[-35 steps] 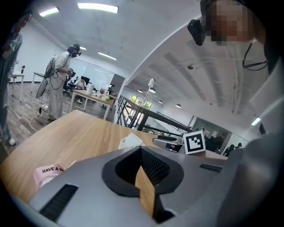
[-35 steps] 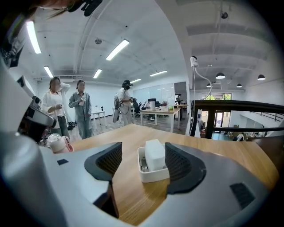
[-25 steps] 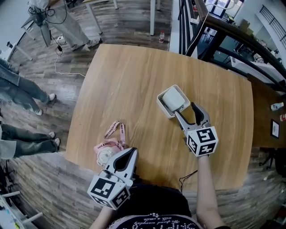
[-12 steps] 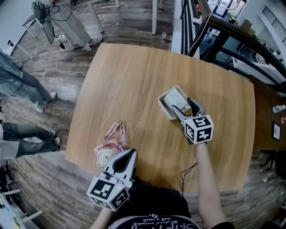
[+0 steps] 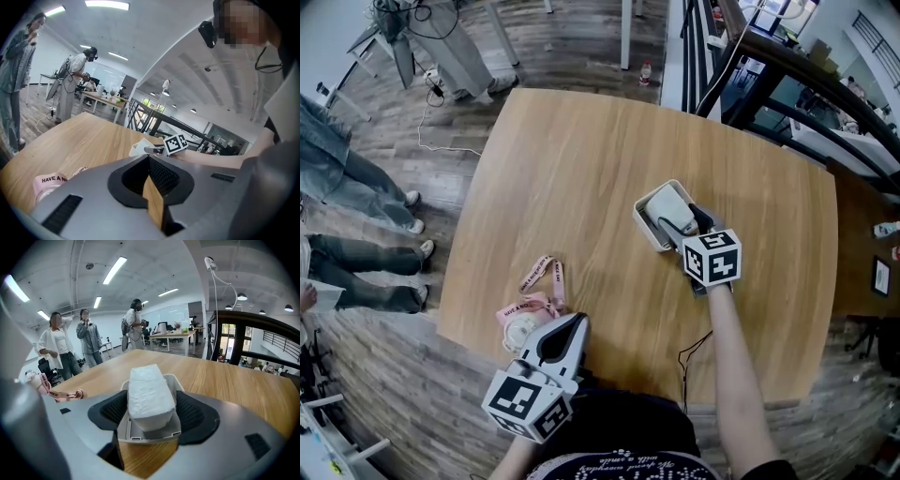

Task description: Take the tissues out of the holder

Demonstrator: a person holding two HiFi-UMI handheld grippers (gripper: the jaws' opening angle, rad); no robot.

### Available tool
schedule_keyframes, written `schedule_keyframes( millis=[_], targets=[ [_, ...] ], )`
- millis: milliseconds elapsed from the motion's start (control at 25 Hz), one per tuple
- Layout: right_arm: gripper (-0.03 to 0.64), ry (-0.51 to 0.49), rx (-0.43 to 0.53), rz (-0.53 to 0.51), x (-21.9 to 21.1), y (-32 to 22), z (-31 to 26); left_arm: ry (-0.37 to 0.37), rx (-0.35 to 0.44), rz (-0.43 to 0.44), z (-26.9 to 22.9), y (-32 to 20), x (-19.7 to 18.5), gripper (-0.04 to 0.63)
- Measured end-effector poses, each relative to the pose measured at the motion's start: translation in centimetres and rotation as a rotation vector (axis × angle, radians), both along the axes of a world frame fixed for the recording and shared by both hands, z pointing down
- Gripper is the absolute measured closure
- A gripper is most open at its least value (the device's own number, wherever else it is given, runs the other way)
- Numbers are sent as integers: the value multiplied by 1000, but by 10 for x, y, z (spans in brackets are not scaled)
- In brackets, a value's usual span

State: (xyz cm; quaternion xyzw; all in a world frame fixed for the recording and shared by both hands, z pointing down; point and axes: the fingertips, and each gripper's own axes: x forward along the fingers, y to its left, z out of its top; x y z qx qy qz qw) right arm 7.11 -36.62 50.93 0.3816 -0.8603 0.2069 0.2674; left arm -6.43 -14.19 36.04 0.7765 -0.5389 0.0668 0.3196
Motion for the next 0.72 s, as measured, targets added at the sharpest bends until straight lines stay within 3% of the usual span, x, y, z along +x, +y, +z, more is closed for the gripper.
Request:
schedule_keyframes(
  millis=[360,720],
  targets=[
    [307,15,-8,21,0,-11,8,0,-13,-16,2,1,-4,591],
    [321,111,36,-51,-3,-5,11,6,-12,-13,1,1,-3,591]
  ],
)
